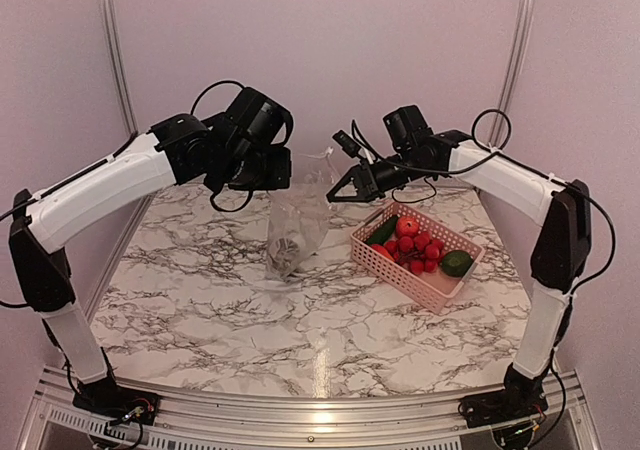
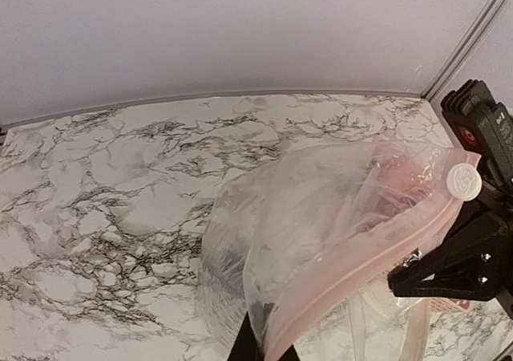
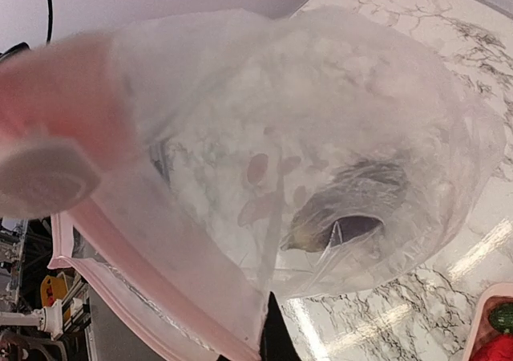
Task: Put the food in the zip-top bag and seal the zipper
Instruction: Pick up the fake fruit from the bin.
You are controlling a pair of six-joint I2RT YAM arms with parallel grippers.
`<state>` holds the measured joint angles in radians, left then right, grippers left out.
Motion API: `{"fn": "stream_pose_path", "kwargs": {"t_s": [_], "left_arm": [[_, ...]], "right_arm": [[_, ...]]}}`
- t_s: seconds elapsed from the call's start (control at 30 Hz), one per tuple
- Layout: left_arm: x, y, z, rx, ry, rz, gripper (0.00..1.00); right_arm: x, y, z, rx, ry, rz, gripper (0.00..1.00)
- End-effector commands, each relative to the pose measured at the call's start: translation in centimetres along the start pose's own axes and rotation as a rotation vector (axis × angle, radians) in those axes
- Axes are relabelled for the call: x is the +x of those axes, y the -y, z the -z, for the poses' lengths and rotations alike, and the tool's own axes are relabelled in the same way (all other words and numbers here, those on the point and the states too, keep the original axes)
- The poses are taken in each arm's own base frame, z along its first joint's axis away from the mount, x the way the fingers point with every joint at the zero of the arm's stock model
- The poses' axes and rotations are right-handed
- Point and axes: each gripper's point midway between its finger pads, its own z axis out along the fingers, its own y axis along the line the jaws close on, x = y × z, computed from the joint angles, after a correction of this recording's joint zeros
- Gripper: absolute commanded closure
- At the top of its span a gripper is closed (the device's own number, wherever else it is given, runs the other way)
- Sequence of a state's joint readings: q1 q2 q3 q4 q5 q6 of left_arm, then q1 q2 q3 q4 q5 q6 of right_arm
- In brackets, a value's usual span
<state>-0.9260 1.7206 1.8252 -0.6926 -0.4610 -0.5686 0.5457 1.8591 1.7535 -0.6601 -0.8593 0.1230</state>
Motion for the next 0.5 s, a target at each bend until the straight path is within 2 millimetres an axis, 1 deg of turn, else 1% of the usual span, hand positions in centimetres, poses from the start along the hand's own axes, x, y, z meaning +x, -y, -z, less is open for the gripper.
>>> {"fn": "stream_pose_path", "kwargs": {"t_s": [0.0,0.03,0.13,0.2,0.27,0.33,0.37,0.43,0.47], "left_arm": [[1.4,-4.3,-0.8,-0.261,-0.102,-0.213,1.0],[1.6,-4.2,-1.0,-0.258,-0.106,-0.216,1.0],[2.0,-3.6,-2.1,-0.213,-0.125,-0.217,1.0],[2.0,-3.5,-2.4,-0.19,-0.135,-0.202,1.0],[1.8,-3.5,-2.4,-0.172,-0.131,-0.182,1.0],[1.5,-3.4,-2.2,-0.142,-0.12,-0.173,1.0],[1.4,-3.2,-2.1,-0.119,-0.107,-0.166,1.0],[1.0,-2.9,-1.8,-0.077,-0.078,-0.149,1.0],[0.8,-2.7,-1.6,-0.058,-0.065,-0.137,1.0]], "right_arm": [[-1.1,-0.9,0.3,-0.089,-0.016,-0.003,0.99],[-1.4,-1.1,0.3,-0.111,-0.013,0.0,0.96],[-1.7,-1.6,0.6,-0.175,-0.009,-0.004,0.8],[-1.9,-1.5,1.5,-0.172,0.005,0.013,0.69],[-1.8,-1.2,2.7,-0.139,0.016,0.045,0.62],[-1.7,-0.7,4.5,-0.074,0.03,0.101,0.53],[-1.9,-0.4,5.5,-0.022,0.045,0.153,0.51],[-1.6,1.1,7.2,0.134,0.032,0.238,0.46],[-1.5,2.4,8.0,0.245,0.015,0.3,0.44]]}}
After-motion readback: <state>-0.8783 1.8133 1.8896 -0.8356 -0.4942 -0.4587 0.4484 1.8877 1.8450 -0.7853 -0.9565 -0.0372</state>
